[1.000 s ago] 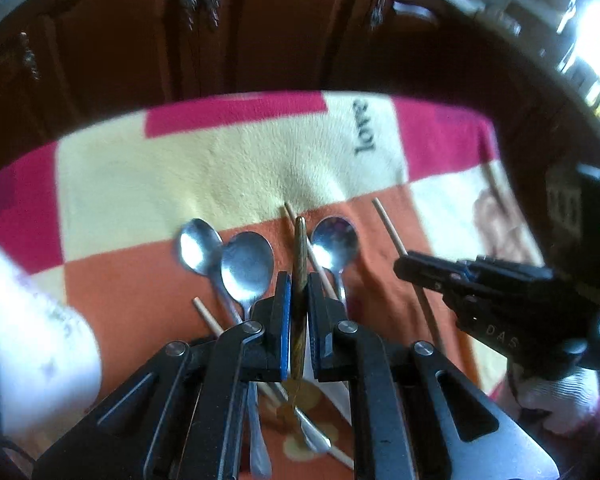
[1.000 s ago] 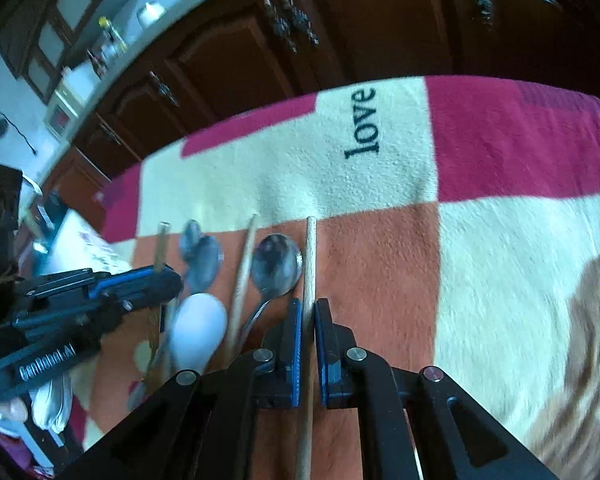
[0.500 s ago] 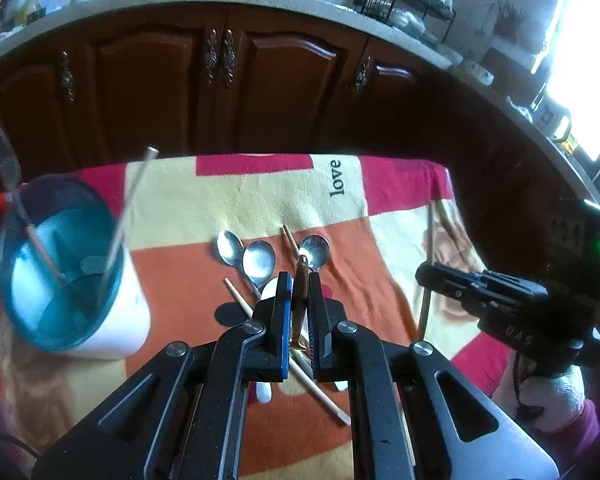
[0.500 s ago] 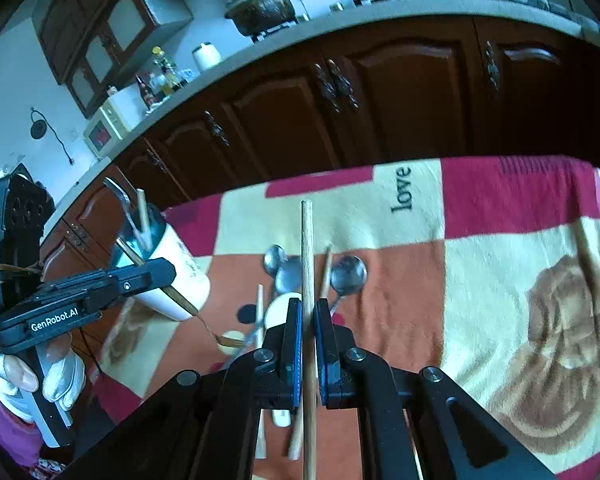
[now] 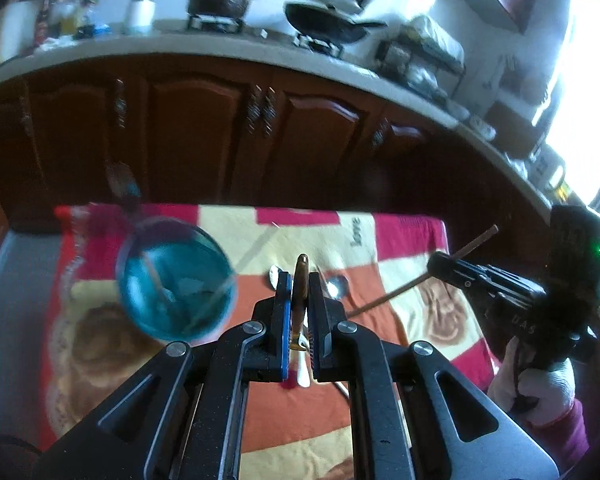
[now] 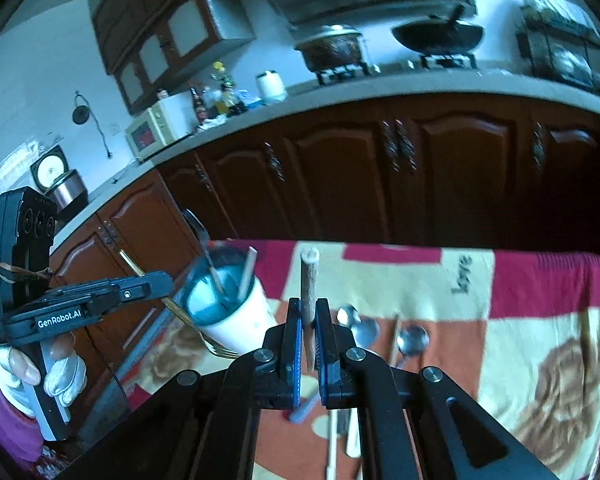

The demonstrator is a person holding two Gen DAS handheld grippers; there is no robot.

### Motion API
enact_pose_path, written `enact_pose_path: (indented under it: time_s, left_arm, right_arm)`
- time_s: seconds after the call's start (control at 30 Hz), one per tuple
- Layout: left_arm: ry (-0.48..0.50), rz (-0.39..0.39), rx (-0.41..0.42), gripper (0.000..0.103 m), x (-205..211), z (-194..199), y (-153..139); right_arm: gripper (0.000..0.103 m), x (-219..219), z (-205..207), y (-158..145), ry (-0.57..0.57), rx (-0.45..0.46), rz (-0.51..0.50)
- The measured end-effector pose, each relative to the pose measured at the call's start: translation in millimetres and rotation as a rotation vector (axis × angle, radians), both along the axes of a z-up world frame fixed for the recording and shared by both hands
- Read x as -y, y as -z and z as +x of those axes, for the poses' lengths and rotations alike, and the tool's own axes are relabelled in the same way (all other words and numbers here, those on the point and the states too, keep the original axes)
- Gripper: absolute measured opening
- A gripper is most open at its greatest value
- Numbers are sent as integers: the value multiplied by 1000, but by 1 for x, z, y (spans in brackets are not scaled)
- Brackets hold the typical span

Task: Organize utensils
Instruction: 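Carry both held utensils over the white cup and drop them inside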

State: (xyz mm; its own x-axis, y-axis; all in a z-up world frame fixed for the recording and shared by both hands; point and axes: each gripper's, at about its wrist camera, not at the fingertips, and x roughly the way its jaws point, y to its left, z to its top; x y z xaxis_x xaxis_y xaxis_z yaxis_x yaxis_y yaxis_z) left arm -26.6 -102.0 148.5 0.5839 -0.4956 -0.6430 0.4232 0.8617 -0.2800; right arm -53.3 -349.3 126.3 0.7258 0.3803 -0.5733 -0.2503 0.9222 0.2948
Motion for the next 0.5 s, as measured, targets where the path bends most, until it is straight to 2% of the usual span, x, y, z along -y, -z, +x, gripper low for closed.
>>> enact_pose_path:
  time_s: [0.23,0.37,0.5]
  left_arm:
    - [-97,24,75,6,-48,10,-29]
    - [-138,46,75,6,-64,23,-25]
    - [-174,70,54,6,-70,38,-10]
  right_arm:
    - [5,-43,13,-47,-76,81,-23]
    - [5,-66,23,-73,-123,124,-22]
    - [5,-87,35,-88,-131,168,-24]
